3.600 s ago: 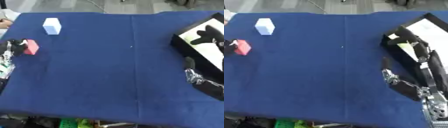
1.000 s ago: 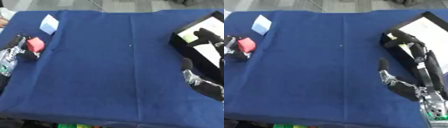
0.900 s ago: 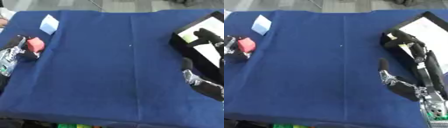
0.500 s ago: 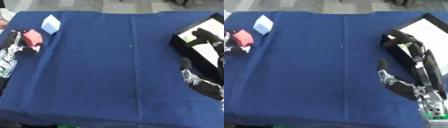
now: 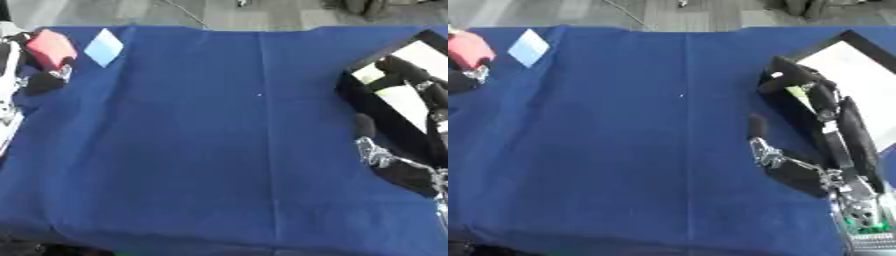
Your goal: Pick up the objects with one hand, pass them to the other hand, and then place them into the box on the other side of the table.
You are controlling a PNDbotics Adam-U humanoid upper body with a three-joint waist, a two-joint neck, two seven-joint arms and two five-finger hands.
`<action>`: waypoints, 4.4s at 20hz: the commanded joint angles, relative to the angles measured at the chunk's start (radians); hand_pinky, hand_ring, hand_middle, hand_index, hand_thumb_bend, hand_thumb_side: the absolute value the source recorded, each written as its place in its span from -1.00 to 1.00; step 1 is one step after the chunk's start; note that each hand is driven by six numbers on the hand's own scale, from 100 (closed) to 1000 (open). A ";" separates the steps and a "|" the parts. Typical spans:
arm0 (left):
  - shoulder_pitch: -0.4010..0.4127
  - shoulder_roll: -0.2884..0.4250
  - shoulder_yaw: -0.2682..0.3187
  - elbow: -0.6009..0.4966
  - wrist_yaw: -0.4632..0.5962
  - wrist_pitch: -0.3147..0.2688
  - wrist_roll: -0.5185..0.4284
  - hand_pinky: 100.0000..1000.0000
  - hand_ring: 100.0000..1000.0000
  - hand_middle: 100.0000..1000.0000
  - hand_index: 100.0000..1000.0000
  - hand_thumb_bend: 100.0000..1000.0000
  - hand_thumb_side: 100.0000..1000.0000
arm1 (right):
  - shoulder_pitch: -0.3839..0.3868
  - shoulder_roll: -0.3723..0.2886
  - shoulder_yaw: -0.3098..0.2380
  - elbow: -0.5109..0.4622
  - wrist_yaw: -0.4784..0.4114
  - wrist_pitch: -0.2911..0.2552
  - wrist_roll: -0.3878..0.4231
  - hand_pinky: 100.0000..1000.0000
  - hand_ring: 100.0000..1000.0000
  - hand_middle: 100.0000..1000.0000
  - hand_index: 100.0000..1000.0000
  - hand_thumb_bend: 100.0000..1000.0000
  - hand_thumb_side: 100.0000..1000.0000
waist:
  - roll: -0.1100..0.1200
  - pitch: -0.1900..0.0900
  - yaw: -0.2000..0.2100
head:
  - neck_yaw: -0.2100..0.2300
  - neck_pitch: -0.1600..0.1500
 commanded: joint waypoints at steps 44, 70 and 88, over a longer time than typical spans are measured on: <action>-0.204 -0.074 -0.567 -0.670 0.522 -0.054 -0.784 0.42 -0.14 -0.24 0.07 -1.00 -0.40 | -0.279 -0.194 0.210 -0.021 0.026 -0.405 0.082 0.78 0.84 0.80 0.95 0.05 -1.00 | 0.016 -0.056 0.018 | -0.114 -0.002; -0.263 -0.172 -0.627 -0.670 0.578 0.024 -0.774 0.43 -0.13 -0.22 0.08 -1.00 -0.29 | -0.300 -0.163 0.222 -0.021 0.067 -0.330 0.057 0.56 0.60 0.60 0.88 -0.26 -1.00 | 0.014 -0.057 0.021 | -0.132 -0.002; -0.271 -0.194 -0.628 -0.670 0.560 0.039 -0.777 0.45 -0.08 -0.16 0.11 -1.00 -0.25 | -0.286 -0.156 0.237 -0.021 0.143 -0.171 -0.166 0.22 0.18 -0.13 0.25 -0.64 -1.00 | 0.014 -0.057 0.016 | -0.133 -0.002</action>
